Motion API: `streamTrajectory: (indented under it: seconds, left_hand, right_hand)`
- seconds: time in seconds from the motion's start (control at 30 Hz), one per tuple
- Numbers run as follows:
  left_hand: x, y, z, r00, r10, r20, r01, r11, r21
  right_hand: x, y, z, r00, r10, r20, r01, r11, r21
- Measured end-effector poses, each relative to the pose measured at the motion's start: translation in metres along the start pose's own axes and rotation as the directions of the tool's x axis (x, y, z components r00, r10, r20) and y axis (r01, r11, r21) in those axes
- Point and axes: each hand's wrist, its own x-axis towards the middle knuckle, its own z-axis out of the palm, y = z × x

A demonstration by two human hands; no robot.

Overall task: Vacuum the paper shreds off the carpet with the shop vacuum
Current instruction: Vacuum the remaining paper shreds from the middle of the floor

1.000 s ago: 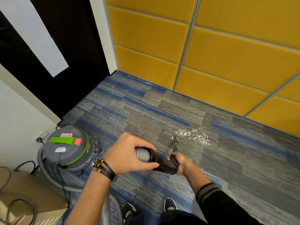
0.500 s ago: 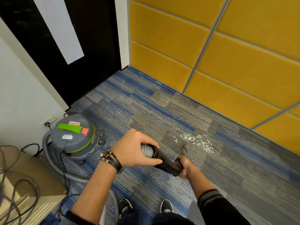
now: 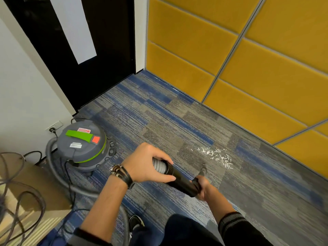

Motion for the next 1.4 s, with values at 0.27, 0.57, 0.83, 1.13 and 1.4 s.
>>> streamTrajectory:
  seconds: [0.27, 0.57, 0.83, 1.13, 1.4]
  left_hand:
    - [0.004, -0.007, -0.002, 0.995, -0.030, -0.094, 0.038, 0.996, 0.086]
    - [0.040, 0.027, -0.010, 0.980, 0.126, -0.151, -0.103, 0.984, 0.148]
    - [0.075, 0.031, 0.015, 0.998, 0.051, -0.030, -0.047, 0.993, 0.104]
    - [0.104, 0.047, 0.002, 0.978, 0.183, -0.104, -0.175, 0.981, 0.084]
    - [0.115, 0.027, 0.013, 0.999, -0.021, 0.026, 0.021, 1.000, 0.009]
  right_hand:
    - [0.001, -0.022, 0.020, 0.999, -0.033, -0.024, 0.031, 0.996, -0.087]
    - [-0.006, -0.072, 0.050, 0.988, -0.055, 0.147, 0.071, 0.992, -0.105]
    - [0.013, -0.080, -0.018, 1.000, 0.000, 0.014, 0.000, 1.000, -0.009]
    - [0.022, -0.116, 0.010, 0.994, -0.064, 0.083, 0.067, 0.997, -0.032]
    - [0.036, -0.094, -0.040, 1.000, -0.024, -0.011, 0.024, 0.998, 0.057]
